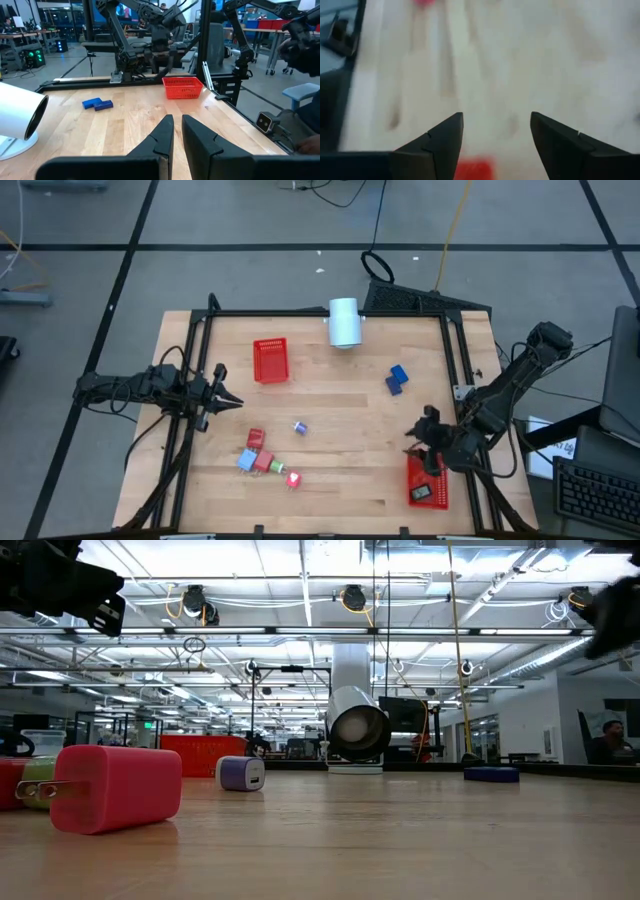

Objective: Pick & Place Office items
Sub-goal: Put the blue digital timer into the bottom red bin

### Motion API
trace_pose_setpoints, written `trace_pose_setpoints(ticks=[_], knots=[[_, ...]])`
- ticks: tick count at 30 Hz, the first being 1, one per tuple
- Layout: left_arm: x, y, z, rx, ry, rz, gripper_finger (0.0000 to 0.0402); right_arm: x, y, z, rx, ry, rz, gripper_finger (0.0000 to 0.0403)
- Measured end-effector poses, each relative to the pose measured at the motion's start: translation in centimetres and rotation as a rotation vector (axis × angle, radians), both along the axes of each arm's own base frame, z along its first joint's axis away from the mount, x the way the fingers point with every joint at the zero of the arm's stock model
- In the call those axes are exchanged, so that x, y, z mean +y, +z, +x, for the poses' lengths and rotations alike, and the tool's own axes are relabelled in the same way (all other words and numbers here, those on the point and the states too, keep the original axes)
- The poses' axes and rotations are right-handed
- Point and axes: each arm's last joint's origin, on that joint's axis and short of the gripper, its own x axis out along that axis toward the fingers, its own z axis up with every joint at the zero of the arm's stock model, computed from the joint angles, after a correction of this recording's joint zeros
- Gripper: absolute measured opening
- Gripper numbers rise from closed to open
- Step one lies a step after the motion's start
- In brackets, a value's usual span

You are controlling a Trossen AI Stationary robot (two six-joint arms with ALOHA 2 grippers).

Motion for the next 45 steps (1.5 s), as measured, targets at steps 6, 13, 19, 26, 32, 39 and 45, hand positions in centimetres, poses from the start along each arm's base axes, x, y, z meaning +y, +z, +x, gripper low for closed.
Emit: trace_pose_setpoints(ticks=[6,13,19,26,32,39,45], knots=[[0.0,0.0,0.0,0.000,0.000,0.000,0.0042,-0.5,0.5,0.6,-0.130,-0.085,-0.110,0.0222],[0.0,0.0,0.0,0.000,0.000,0.000,0.0042,-2.3,0.1,1.9,-0.027,-0.136,-0.063,0.0222],[0.0,0.0,0.0,0.000,0.000,0.000,0.0042,-5.2,-0.5,2.5,0.061,-0.252,-0.181,0.0222],[0.0,0.0,0.0,0.000,0.000,0.000,0.0042,-10.6,-3.6,2.8,0.158,-0.537,-0.263,0.0222],[0.0,0.0,0.0,0.000,0.000,0.000,0.0042,-15.0,-5.4,2.9,0.174,-0.682,-0.245,0.0222],[0.0,0.0,0.0,0.000,0.000,0.000,0.0042,-17.8,-5.6,2.5,0.223,-0.728,-0.144,0.0222],[0.0,0.0,0.0,0.000,0.000,0.000,0.0042,-18.0,-6.8,2.0,0.217,-0.739,-0.116,0.0222]])
